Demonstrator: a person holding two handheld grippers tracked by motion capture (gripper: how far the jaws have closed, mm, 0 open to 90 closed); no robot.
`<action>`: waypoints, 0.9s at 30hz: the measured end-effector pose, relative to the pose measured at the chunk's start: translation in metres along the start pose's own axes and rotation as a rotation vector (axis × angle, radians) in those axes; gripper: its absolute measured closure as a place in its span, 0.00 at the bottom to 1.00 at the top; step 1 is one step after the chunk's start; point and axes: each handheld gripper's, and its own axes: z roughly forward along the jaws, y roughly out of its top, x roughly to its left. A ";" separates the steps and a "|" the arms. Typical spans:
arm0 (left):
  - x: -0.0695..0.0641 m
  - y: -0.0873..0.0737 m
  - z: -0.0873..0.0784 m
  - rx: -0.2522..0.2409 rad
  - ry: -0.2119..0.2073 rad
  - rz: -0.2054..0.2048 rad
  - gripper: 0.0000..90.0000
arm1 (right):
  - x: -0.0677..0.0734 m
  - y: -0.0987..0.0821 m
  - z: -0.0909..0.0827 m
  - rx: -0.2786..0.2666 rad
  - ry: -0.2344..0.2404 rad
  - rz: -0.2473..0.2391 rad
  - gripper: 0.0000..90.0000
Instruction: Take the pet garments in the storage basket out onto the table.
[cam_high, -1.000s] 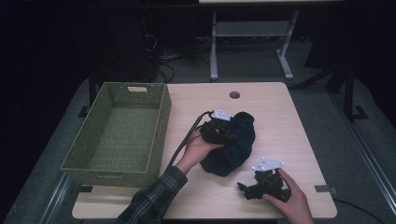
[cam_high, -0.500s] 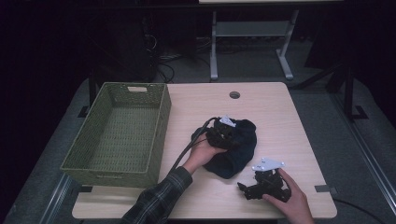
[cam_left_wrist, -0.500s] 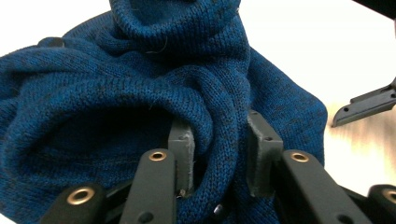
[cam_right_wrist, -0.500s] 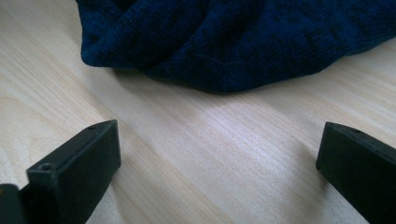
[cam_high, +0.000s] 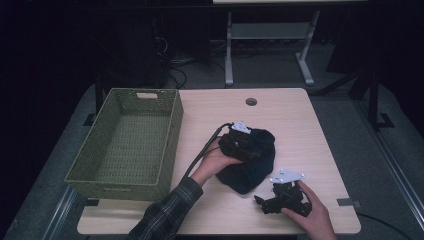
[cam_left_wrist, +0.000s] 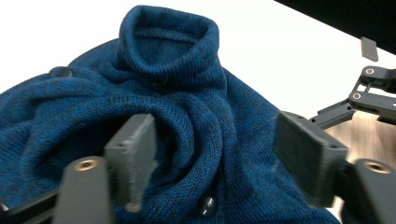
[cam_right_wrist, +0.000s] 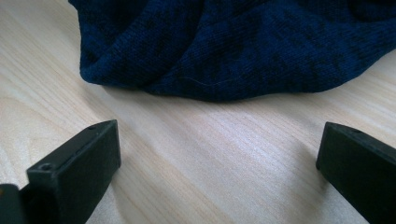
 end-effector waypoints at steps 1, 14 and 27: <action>-0.001 0.000 -0.001 0.001 0.003 0.000 0.28 | 0.000 0.000 0.000 0.000 0.000 0.000 0.00; -0.013 0.000 -0.027 0.006 0.074 0.021 0.16 | 0.000 0.000 0.000 0.002 0.002 0.004 0.00; -0.024 -0.018 -0.060 -0.035 0.121 0.020 0.14 | 0.000 0.000 0.000 0.002 0.001 0.000 0.00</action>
